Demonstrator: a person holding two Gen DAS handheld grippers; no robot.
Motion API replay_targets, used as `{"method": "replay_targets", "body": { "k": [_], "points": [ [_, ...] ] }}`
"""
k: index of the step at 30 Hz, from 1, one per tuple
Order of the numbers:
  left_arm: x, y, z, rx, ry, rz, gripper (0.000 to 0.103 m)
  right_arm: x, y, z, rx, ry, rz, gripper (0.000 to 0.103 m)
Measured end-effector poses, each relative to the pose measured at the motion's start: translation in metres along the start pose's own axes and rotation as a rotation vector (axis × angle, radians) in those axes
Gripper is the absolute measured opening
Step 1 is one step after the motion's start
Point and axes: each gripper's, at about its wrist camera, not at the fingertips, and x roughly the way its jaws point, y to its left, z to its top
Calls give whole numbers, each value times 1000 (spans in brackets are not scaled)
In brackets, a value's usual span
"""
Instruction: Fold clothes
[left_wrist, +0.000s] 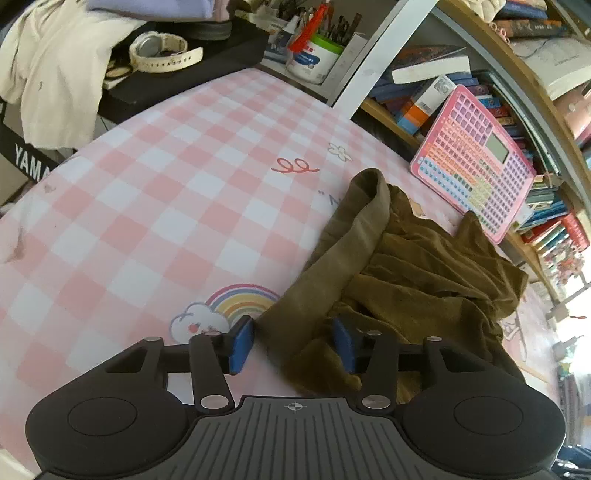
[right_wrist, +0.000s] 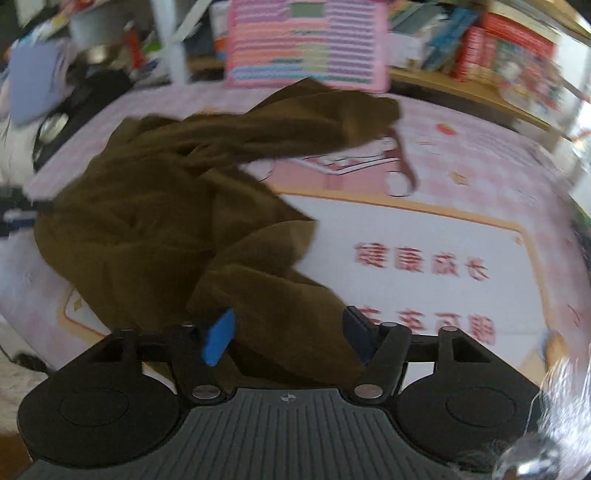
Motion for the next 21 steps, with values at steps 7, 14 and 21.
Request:
{"method": "replay_targets", "body": {
  "k": [7, 14, 21],
  "points": [
    [-18, 6, 2, -6, -73, -24, 11, 19, -68, 20, 292, -67, -152, 2],
    [-26, 13, -6, 51, -43, -36, 17, 12, -120, 25, 448, -135, -276, 13],
    [-29, 8, 12, 192, -115, 28, 38, -17, -66, 6, 315, -135, -73, 65]
  ]
}}
